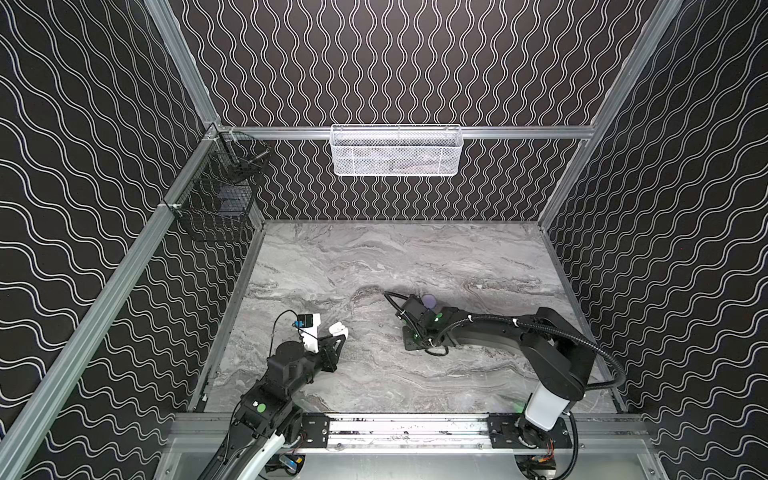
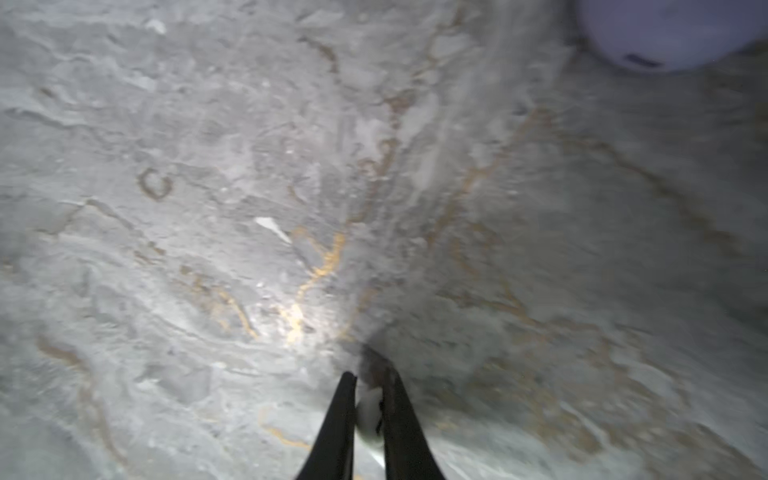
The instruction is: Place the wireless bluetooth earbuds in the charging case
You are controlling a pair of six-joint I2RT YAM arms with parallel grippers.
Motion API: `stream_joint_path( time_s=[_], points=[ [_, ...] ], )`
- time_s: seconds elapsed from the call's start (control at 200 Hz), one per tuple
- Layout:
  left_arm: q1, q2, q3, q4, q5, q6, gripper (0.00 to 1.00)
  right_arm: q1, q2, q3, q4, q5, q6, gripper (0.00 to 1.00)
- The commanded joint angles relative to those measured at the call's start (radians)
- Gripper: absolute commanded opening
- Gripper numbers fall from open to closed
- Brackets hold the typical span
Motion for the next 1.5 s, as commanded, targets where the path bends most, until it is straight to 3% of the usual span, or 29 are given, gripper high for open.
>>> stream_joint_path(
  time_s=[0.0, 0.135, 0.22, 0.295, 0.445, 0.581, 0.926, 1.491],
  points=[
    [0.001, -0.001, 0.001, 0.035, 0.007, 0.012, 0.15, 0.001, -0.031, -0.001, -0.076, 0.139, 0.047, 0.16],
    [0.001, 0.008, 0.001, 0.040, 0.009, 0.015, 0.15, 0.002, -0.037, 0.012, -0.141, 0.291, 0.094, 0.16],
    [0.001, 0.012, 0.002, 0.042, 0.010, 0.015, 0.15, 0.002, -0.024, 0.012, -0.147, 0.315, 0.109, 0.16],
    [0.000, 0.015, 0.005, 0.041, 0.013, 0.017, 0.15, 0.010, -0.030, 0.008, -0.124, 0.272, 0.099, 0.19],
    [0.001, 0.009, 0.004, 0.040, 0.013, 0.015, 0.16, 0.022, -0.132, -0.097, 0.028, 0.122, 0.060, 0.38],
    [0.001, 0.013, 0.002, 0.042, 0.016, 0.015, 0.17, 0.022, -0.184, -0.133, 0.107, -0.008, 0.016, 0.44],
    [0.000, 0.017, 0.004, 0.041, 0.016, 0.015, 0.17, 0.019, -0.062, -0.066, 0.042, -0.041, -0.056, 0.41],
    [0.001, 0.035, 0.005, 0.055, 0.016, 0.016, 0.17, -0.006, -0.035, -0.053, 0.007, -0.042, -0.121, 0.40]
  ],
)
